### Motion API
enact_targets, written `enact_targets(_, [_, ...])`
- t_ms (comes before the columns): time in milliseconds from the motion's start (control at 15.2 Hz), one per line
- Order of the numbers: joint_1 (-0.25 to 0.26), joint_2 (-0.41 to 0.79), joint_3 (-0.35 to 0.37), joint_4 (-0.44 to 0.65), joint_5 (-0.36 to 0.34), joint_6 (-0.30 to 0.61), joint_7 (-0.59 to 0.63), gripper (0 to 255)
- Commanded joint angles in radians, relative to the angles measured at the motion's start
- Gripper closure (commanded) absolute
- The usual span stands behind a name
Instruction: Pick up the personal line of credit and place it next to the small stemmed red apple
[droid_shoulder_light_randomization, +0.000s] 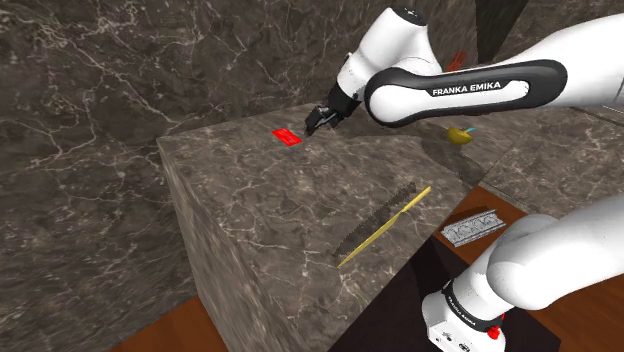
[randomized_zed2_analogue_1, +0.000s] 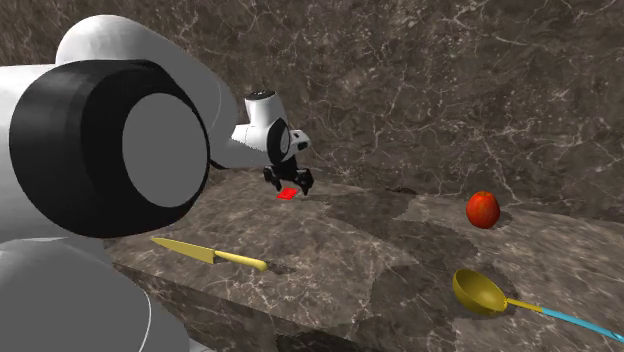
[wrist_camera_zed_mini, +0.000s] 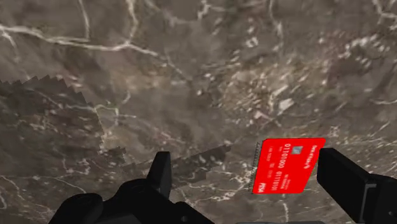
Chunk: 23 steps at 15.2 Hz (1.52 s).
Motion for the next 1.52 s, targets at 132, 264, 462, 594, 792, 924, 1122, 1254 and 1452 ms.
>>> enact_targets(132, [-0.02,0.127,0.053,0.067,-0.075,0.126,0.081,0])
enact_targets(264, [-0.033,0.194,0.079,0.113,-0.133,0.176,0.135,0])
enact_targets(462, [-0.043,0.273,0.101,0.168,-0.215,0.225,0.204,0])
enact_targets(594, [-0.046,0.301,0.101,0.176,-0.239,0.242,0.222,0])
enact_targets(792, [-0.049,0.343,0.1,0.19,-0.278,0.265,0.249,0])
enact_targets(924, [-0.05,0.366,0.098,0.198,-0.299,0.277,0.264,0])
enact_targets(1122, [-0.049,0.366,0.097,0.198,-0.299,0.277,0.264,0])
enact_targets(1254, [-0.049,0.366,0.097,0.198,-0.299,0.277,0.264,0])
enact_targets(1452, [-0.049,0.366,0.097,0.198,-0.299,0.277,0.264,0])
